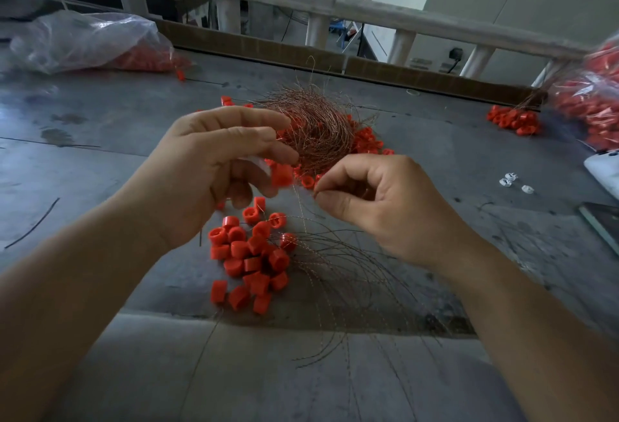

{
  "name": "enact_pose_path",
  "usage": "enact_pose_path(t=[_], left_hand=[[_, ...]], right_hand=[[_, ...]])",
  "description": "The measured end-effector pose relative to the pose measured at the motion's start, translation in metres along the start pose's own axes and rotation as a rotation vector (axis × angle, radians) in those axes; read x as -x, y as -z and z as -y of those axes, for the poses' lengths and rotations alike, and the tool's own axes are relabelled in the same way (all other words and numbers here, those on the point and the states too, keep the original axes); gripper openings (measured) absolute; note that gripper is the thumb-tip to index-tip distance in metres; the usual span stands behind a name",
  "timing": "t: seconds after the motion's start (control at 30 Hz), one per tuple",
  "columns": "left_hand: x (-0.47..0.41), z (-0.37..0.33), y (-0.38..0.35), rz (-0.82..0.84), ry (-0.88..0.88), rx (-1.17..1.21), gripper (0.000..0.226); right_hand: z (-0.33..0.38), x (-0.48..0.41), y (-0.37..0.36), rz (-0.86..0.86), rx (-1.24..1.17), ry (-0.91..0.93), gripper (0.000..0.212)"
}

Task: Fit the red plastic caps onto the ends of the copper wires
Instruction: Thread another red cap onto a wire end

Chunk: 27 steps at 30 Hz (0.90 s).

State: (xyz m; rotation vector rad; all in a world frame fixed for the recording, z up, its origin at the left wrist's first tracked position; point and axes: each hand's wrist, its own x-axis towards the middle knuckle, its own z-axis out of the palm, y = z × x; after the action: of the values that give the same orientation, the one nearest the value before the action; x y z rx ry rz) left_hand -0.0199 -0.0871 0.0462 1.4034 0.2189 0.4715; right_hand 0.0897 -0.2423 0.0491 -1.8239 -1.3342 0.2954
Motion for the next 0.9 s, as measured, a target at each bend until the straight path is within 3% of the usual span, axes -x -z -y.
enact_pose_path(t=[0.17, 0.37, 0.5, 0.77, 0.9], left_hand=[[-0.011, 0.008, 0.011, -0.277, 0.024, -0.195, 0.014], [-0.026, 0.028, 0.021, -0.462, -0.047, -0.716, 0.021], [-0.032, 0.039, 0.029, -0.362, -0.082, -1.068, 0.035], [-0.043, 0.051, 0.034, -0.167, 0.005, -1.303, 0.042], [-0.042, 0.05, 0.034, -0.169, -0.039, -1.297, 0.038]], right_hand=[[-0.004, 0.0, -0.008, 0.146, 0.199, -0.048, 0.004], [-0.002, 0.001, -0.01, 0.205, 0.302, -0.048, 0.006], [-0.002, 0.002, -0.012, 0.19, 0.343, -0.038, 0.005], [-0.001, 0.003, -0.014, 0.212, 0.392, -0.001, 0.011], [-0.002, 0.003, -0.014, 0.197, 0.382, 0.004, 0.012]])
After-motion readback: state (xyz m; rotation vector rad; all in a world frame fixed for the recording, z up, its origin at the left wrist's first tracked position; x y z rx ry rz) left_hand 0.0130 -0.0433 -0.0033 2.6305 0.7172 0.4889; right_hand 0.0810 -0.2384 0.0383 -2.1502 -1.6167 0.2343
